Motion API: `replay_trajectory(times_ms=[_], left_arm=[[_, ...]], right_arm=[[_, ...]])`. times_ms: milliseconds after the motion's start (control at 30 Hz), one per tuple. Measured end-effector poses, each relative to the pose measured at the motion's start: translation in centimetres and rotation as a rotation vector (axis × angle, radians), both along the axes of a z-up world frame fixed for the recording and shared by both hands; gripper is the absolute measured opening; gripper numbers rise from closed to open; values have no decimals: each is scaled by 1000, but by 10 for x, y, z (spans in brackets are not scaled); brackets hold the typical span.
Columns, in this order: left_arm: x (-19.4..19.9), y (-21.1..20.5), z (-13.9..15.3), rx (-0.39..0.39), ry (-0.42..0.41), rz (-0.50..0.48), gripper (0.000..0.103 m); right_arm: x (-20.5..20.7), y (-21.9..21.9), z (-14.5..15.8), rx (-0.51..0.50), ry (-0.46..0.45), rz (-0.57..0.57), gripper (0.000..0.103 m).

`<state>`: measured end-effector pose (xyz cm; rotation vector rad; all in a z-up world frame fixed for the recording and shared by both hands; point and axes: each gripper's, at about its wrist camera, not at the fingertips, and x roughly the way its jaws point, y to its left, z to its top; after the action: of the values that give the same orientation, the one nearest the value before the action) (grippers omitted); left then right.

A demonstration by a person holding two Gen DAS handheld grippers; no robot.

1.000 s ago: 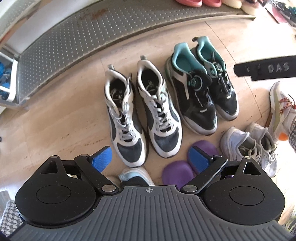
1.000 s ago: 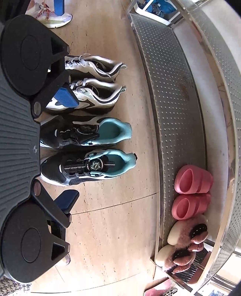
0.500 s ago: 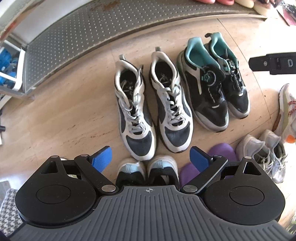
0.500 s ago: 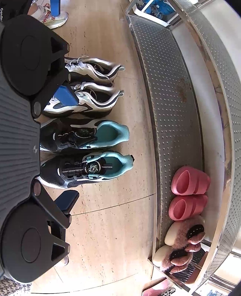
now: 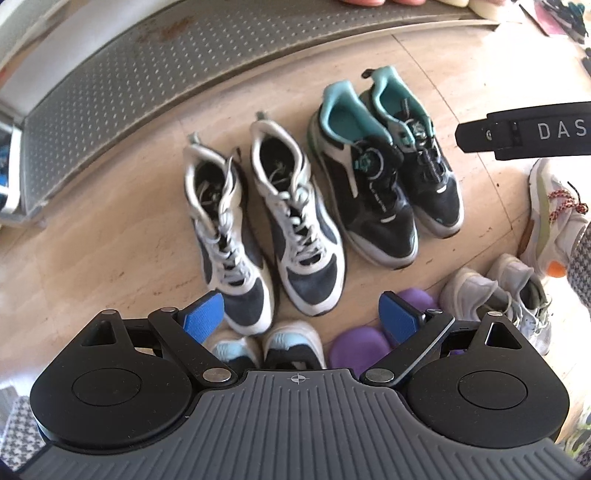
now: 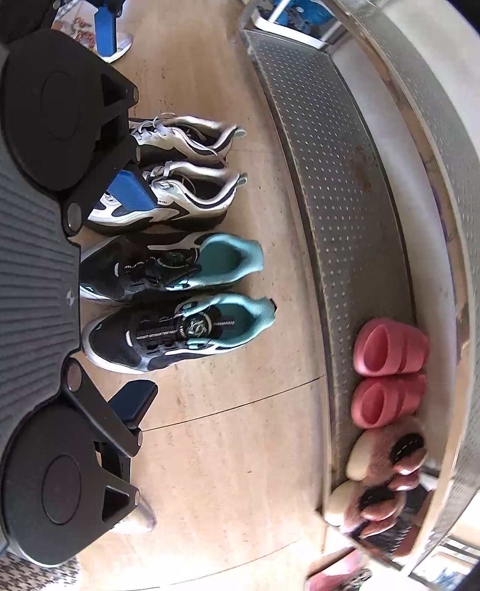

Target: Organize scattered shoes

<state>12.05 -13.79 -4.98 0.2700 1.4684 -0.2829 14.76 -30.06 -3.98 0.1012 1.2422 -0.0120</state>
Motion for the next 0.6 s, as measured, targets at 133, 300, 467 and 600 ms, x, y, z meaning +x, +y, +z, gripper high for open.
replay_trajectory(times_ms=[133, 300, 467, 600], left_arm=[[13, -15, -2, -18, 14, -22, 95], [28, -28, -15, 17, 20, -45, 95], [30, -27, -22, 36, 17, -28, 95], [10, -14, -25, 41, 34, -48, 95]], right_arm=[[3, -10, 2, 27, 10, -20, 98], [8, -24, 3, 53, 26, -47, 98], [9, -45, 3, 48, 33, -106, 98], [0, -45, -7, 48, 56, -52, 99]])
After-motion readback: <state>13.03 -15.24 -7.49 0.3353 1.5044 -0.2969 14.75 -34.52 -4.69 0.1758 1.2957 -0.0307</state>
